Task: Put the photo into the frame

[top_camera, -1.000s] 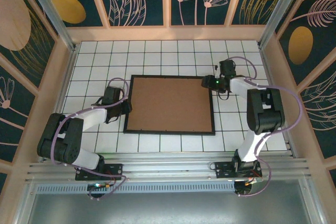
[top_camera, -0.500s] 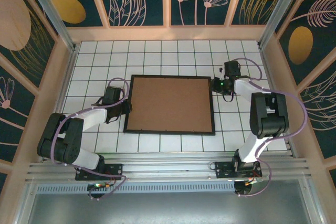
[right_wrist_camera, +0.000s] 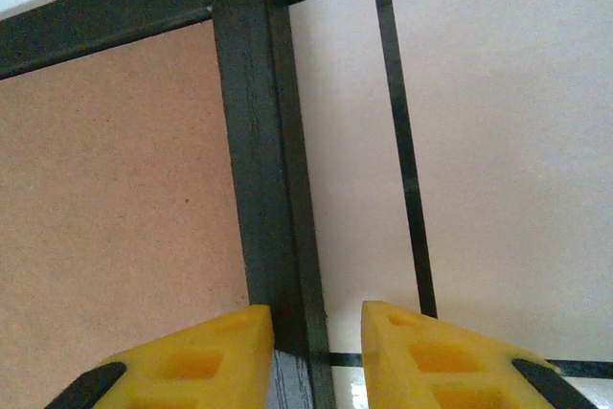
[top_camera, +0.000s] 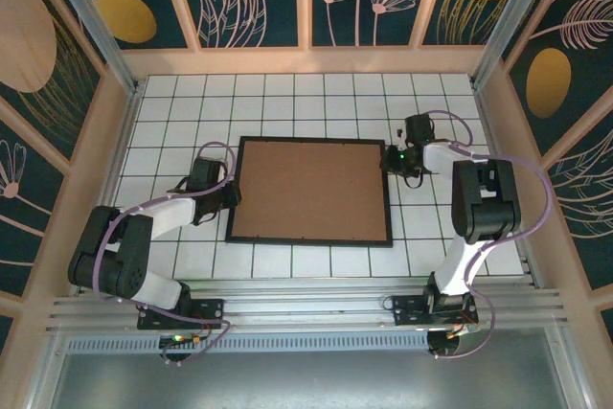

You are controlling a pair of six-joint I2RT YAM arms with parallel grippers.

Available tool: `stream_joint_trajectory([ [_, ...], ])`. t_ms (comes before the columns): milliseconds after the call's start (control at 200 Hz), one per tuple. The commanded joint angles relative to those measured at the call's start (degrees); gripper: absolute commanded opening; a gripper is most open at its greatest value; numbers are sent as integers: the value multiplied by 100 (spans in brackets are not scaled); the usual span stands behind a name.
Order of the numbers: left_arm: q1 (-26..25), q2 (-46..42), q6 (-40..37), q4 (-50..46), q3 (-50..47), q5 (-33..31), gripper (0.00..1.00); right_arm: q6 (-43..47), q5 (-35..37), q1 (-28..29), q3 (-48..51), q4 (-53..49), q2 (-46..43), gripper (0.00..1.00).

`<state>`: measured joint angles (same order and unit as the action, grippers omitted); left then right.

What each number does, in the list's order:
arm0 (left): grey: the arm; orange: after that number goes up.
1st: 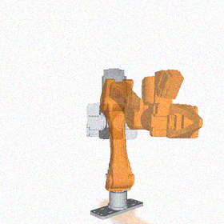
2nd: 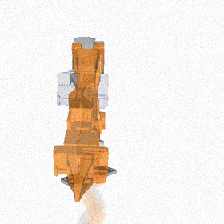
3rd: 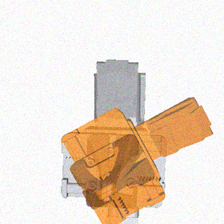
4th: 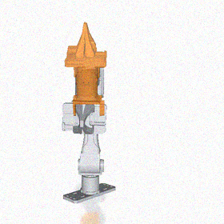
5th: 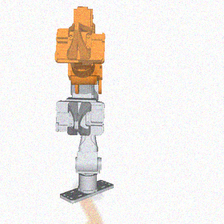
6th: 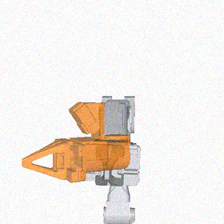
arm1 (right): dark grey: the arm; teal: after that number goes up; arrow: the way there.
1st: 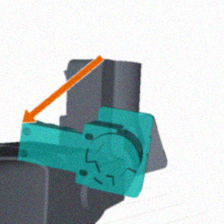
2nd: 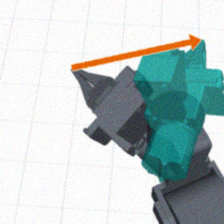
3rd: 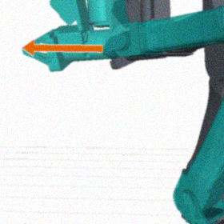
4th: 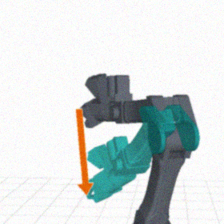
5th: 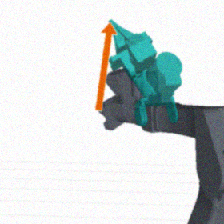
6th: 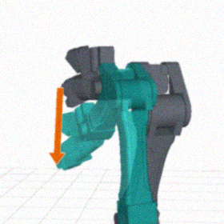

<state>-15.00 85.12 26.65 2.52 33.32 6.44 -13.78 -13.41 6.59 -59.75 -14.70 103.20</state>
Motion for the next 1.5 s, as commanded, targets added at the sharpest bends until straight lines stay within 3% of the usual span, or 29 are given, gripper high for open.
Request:
stream_joint_trajectory([
  [0,-41,114,-17,193,60,48,22,73,-91,119,-93,78,156,31],
  [330,-44,235,-28,236,108,178,22,53,-42,327,-13,51,269,36],
  [926,-46,130,-19,228,45,165,22,121,987,900,-65,-314,564,41],
  [1286,-46,24,-11,179,-5,-71,21,88,854,607,-9,-635,-563,49],
  [1496,-46,9,-11,169,16,-97,21,-59,657,454,550,-880,-1266,45],
])
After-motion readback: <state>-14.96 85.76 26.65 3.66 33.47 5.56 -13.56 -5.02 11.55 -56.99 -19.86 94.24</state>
